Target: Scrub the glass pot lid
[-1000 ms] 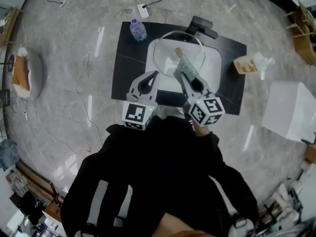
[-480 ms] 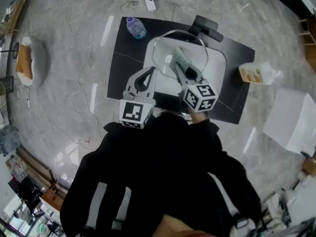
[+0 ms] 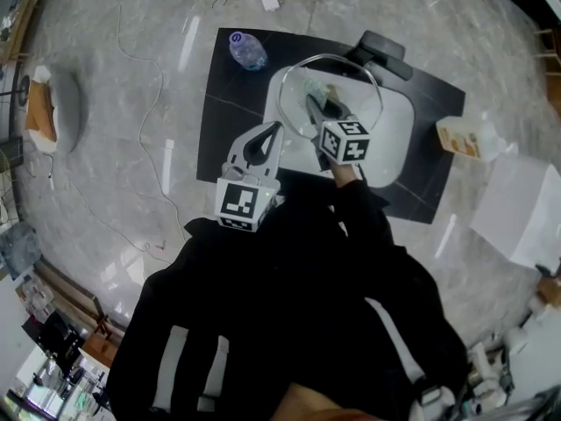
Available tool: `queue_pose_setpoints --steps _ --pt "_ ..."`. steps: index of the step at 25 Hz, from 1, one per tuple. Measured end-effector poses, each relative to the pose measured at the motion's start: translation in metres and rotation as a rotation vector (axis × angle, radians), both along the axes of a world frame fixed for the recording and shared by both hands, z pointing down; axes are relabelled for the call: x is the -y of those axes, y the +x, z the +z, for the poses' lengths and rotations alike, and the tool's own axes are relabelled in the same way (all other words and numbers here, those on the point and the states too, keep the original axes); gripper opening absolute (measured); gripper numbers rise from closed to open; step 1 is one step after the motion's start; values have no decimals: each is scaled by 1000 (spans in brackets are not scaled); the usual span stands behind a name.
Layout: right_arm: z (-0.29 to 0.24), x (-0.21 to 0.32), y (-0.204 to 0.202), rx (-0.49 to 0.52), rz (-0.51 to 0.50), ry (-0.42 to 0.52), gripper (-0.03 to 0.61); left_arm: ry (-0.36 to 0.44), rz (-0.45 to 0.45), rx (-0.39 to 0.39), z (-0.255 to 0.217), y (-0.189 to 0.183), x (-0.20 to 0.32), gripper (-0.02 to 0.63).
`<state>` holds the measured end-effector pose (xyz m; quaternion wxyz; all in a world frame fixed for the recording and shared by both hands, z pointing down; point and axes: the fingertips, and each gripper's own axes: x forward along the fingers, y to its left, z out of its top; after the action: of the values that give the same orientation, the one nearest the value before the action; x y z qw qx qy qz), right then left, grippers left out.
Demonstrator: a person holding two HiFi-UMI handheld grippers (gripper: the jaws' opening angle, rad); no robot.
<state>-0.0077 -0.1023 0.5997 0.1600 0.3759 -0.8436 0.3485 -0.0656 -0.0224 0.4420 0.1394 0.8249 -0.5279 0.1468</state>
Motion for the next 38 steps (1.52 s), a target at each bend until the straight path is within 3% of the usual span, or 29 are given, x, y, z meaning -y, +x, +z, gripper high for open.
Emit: queue_pose_setpoints --steps 15,24,38 --pt "50 36 -32 -33 20 -94 63 -26 44 -24 5 -24 22 2" --pt "70 50 -20 -78 80 -141 63 -45 99 -7 15 -15 20 2" --pt "77 59 -9 -163 175 -157 63 -56 112 -13 18 -14 17 3"
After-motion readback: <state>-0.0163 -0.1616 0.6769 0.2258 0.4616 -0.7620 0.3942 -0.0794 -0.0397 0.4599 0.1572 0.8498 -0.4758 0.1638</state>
